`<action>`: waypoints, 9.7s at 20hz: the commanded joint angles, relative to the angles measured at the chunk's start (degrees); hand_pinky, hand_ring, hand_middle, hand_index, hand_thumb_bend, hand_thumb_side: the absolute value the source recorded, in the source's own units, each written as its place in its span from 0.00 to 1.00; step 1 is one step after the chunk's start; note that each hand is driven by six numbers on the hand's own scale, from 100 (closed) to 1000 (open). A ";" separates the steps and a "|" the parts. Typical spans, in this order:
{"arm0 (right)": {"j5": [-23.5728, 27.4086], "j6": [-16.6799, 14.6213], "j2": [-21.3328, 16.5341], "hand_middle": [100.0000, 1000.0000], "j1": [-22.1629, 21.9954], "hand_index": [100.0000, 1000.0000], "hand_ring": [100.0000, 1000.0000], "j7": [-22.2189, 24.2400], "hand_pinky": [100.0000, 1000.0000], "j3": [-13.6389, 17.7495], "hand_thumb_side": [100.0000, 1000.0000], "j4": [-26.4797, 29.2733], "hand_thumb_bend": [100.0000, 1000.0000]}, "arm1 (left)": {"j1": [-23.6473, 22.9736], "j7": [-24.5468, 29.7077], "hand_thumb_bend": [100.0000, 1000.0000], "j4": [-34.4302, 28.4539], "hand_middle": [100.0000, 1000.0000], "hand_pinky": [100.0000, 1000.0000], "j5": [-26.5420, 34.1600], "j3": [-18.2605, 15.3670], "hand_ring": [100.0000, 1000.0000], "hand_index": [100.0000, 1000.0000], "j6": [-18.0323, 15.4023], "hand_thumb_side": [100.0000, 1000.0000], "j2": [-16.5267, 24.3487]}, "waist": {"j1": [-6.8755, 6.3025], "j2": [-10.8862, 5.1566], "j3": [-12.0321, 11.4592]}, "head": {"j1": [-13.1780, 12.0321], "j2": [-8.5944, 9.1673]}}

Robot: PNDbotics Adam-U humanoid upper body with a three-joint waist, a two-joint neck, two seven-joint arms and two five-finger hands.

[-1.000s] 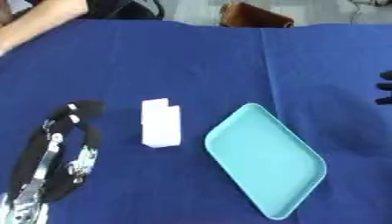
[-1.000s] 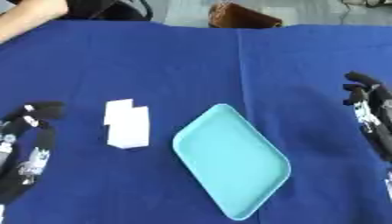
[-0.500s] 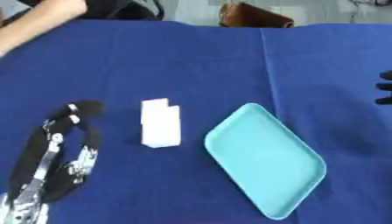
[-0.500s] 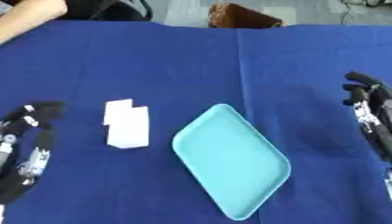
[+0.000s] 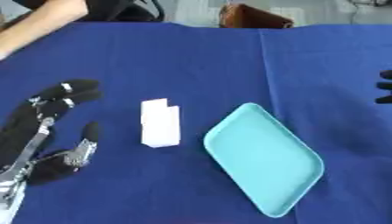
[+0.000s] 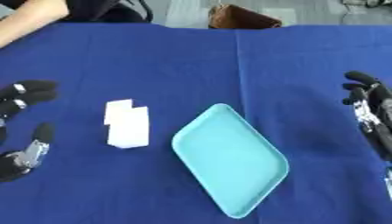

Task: Pick up objects on the table and place them in the box.

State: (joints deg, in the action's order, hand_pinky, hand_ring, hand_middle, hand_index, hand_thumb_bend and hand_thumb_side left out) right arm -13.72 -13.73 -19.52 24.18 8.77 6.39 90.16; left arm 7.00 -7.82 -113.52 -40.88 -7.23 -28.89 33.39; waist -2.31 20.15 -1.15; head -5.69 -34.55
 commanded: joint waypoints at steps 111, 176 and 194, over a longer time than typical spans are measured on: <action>0.28 -0.61 -0.47 0.84 1.20 0.91 0.81 1.30 0.67 -0.68 0.83 0.53 0.00 | 19.13 15.09 0.00 -0.94 0.00 0.00 2.53 16.43 0.00 0.00 -2.65 0.25 5.50 | 0.61 -0.43 1.52 | -2.00 1.21; -0.52 -0.77 0.52 0.84 5.27 0.90 0.81 -0.23 0.68 1.06 0.76 3.25 0.00 | 37.58 14.72 0.00 27.49 0.00 0.00 -3.22 27.30 0.00 0.00 -13.85 0.42 -6.41 | 1.86 1.69 8.89 | -4.84 2.98; -0.77 -0.76 0.70 0.84 5.19 0.90 0.81 -0.28 0.68 1.20 0.76 3.21 0.00 | 36.64 22.48 0.09 27.95 0.83 0.64 -1.74 27.98 0.76 0.82 -16.33 1.00 -6.68 | 2.11 1.39 8.48 | -4.62 2.92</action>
State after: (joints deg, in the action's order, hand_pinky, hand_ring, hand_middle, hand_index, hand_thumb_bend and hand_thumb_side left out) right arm -14.30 -14.37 -18.39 28.77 8.55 7.12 92.46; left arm 44.12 13.86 -85.99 -42.76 20.43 -45.26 26.42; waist -0.45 22.64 7.30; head -10.36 -32.46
